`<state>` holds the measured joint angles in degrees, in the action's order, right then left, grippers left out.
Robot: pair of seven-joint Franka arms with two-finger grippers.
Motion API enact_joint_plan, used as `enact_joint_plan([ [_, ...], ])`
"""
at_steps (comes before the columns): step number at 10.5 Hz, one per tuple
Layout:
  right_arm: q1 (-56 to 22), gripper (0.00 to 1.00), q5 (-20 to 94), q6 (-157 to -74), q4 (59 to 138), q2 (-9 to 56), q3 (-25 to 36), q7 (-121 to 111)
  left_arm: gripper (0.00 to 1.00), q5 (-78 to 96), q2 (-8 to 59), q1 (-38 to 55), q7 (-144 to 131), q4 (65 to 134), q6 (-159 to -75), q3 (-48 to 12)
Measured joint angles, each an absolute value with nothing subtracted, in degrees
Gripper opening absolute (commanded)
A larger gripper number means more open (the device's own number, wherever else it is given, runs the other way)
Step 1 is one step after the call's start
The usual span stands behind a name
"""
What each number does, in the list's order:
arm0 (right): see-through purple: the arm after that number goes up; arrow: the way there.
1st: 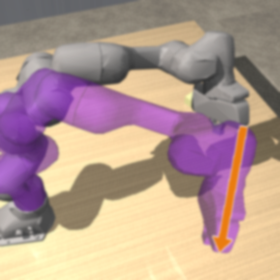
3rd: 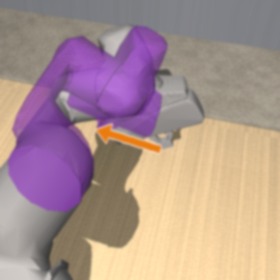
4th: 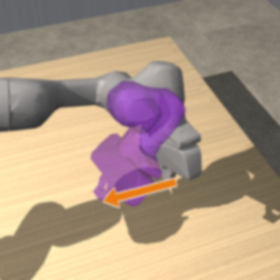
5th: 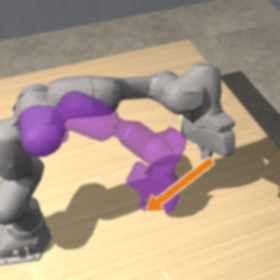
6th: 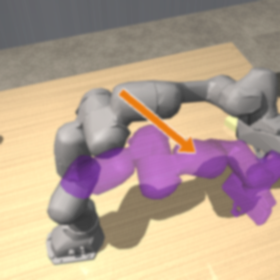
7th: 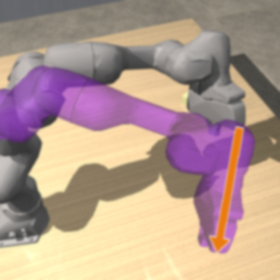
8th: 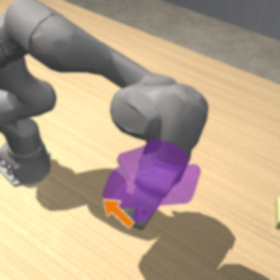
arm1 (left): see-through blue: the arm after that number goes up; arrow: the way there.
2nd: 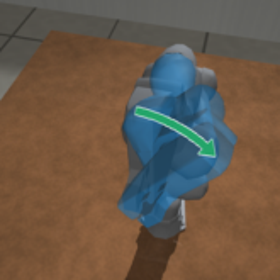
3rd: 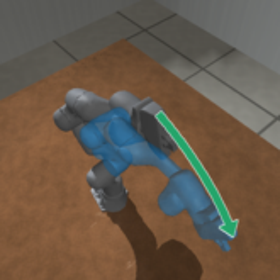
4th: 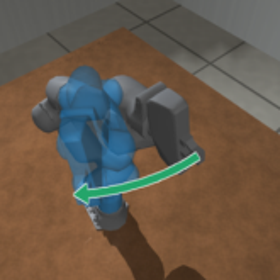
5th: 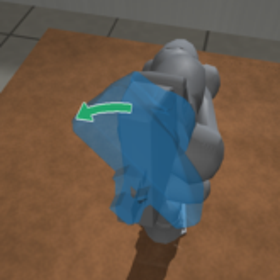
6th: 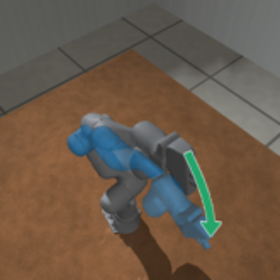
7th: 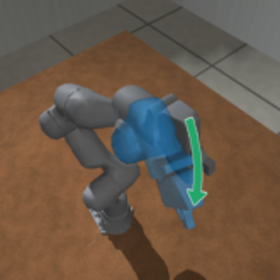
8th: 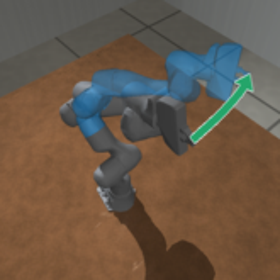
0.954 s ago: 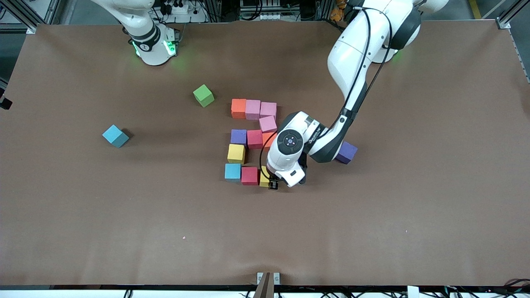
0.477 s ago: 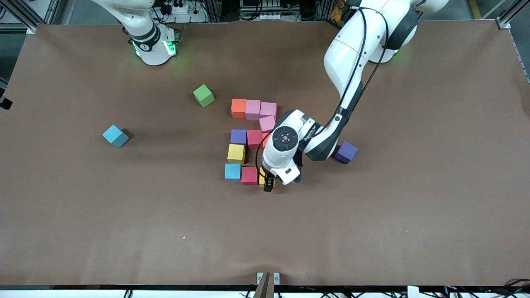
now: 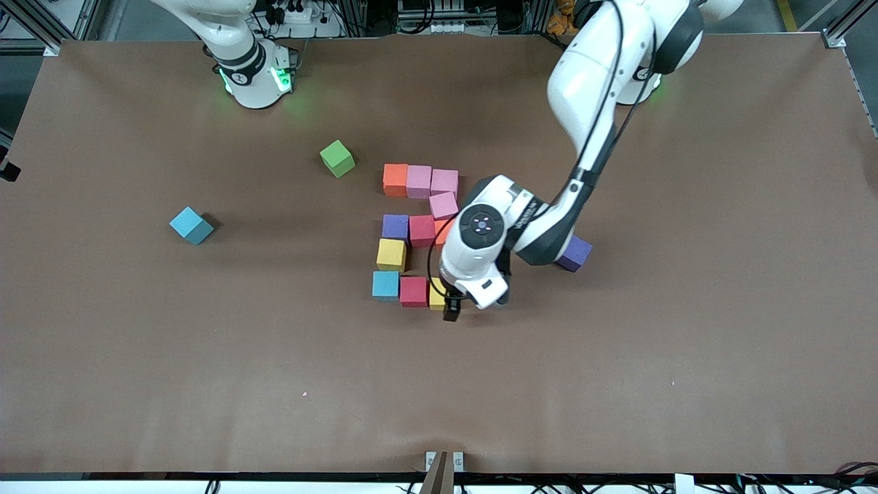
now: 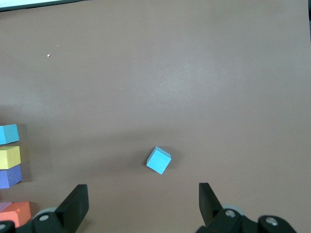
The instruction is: Form number 2 with 11 blocks
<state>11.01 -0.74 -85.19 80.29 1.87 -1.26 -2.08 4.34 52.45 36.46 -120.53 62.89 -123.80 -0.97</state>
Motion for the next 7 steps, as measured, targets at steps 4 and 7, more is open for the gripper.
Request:
enact_joint_plan([
  [4, 11.0, 1.0, -0.7, -85.2, 80.3, 1.9, -1.3, -2.1, 1.0, 0.2, 45.9, 30.4, -117.4, 62.9, -117.2, 1.0],
  [7, 11.0, 1.0, -0.7, -85.2, 80.3, 1.9, -1.2, -2.1, 1.0, -0.4, 41.5, 23.0, -107.4, 62.8, -113.0, 1.0],
])
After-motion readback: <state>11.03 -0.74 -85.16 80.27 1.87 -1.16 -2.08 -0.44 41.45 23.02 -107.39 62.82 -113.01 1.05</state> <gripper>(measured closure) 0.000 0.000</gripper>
